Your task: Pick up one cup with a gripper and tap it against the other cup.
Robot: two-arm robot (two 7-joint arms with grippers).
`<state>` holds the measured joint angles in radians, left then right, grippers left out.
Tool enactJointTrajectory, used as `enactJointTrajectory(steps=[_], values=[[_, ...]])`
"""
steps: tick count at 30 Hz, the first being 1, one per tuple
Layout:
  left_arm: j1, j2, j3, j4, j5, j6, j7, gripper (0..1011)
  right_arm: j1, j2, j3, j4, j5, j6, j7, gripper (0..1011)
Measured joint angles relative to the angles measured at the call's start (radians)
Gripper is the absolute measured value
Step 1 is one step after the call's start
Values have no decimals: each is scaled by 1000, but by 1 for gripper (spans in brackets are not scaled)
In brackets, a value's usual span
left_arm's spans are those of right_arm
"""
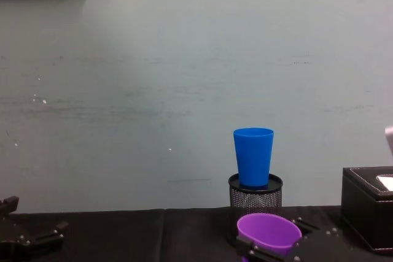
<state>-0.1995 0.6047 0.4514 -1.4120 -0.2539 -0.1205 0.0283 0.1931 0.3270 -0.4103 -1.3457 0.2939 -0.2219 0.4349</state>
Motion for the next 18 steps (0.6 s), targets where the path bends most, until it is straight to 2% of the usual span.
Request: enactJointTrajectory(steps=[5,18], values=[[0,0,0,0,0,0,0,1000,-1,-12,6,28,-9,-17,14,731],[0,0,0,0,0,0,0,1000,-5,-37,23,63,2,-15,32,730]])
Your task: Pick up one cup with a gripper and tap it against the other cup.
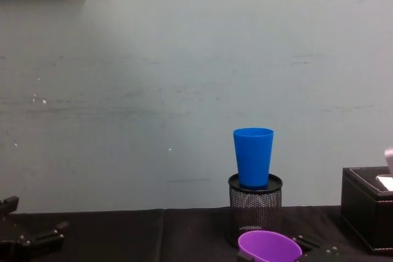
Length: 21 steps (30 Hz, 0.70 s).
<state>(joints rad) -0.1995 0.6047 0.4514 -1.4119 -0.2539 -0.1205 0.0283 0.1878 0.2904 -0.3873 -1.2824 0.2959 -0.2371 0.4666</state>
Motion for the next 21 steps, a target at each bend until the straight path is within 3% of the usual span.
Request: enactJointTrajectory(steps=[8,18,21], values=[[0,0,0,0,0,0,0,1000,0,1,-2,-1,0,1,1,731],[0,0,0,0,0,0,0,1000,1,3,-3,-4,-1,2,1,985],[0,0,0,0,0,0,0,1000,1,3,-3,-4,-1,2,1,1002]])
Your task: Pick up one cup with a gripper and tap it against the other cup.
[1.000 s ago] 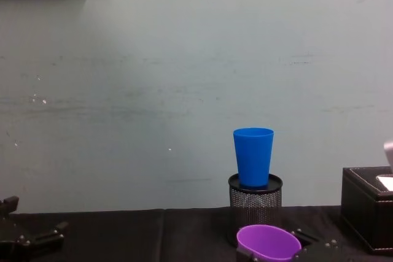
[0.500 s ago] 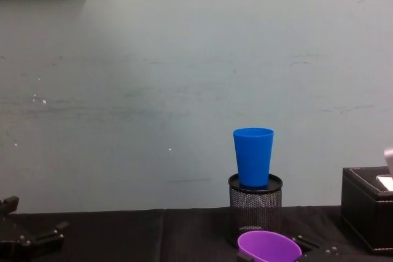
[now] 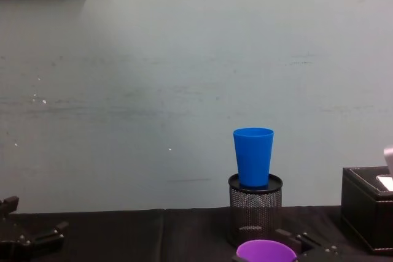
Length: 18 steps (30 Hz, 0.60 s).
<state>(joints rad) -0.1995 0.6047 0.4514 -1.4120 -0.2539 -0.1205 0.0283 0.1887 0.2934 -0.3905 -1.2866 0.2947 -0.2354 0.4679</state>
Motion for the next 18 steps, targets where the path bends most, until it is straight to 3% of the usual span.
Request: enactJointTrajectory(steps=[7,13,16,18], values=[[0,0,0,0,0,0,0,1000,0,1,-1,-4,-1,0,1,1003],[0,0,0,0,0,0,0,1000,-11,12,24,-76,0,-18,-5,1003],[0,0,0,0,0,0,0,1000,-32,8,53,-121,-6,-20,-55,1002],[0,0,0,0,0,0,0,1000,-51,-4,81,-148,-21,-6,-120,1003]])
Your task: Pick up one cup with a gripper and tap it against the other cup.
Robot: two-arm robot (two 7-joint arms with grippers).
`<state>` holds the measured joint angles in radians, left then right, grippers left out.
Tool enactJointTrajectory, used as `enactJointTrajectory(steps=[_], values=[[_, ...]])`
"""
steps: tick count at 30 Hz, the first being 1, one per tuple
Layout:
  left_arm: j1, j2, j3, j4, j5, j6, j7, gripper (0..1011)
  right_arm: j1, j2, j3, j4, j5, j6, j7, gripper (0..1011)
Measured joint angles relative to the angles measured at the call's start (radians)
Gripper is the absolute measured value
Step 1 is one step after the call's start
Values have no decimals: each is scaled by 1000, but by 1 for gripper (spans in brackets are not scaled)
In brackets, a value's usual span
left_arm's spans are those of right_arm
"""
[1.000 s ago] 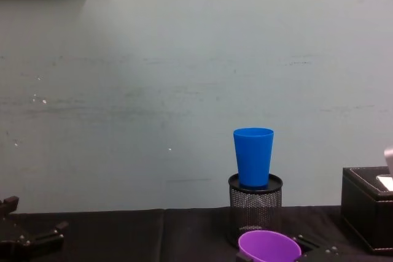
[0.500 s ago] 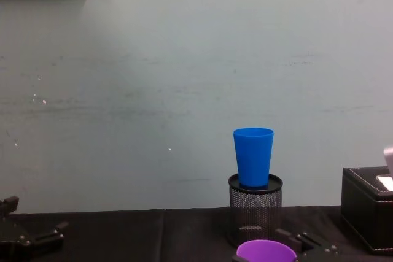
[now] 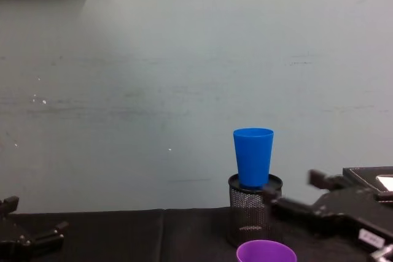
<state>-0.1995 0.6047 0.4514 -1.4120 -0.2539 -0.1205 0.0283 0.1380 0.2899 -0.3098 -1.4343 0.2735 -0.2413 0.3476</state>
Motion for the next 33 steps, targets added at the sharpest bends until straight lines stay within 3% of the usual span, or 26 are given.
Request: enactJointTrajectory(steps=[5,6,10,12,33], values=[[0,0,0,0,0,0,0,1000,-43,-53,77,-18,-67,70,-209,1003],[0,0,0,0,0,0,0,1000,-43,-53,77,-18,-67,70,-209,1003],[0,0,0,0,0,0,0,1000,-51,-91,124,16,-103,114,-321,1003],[0,0,0,0,0,0,0,1000,-49,-102,138,35,-111,128,-344,1003],[0,0,0,0,0,0,0,1000,-43,-105,145,48,-112,137,-338,1003]])
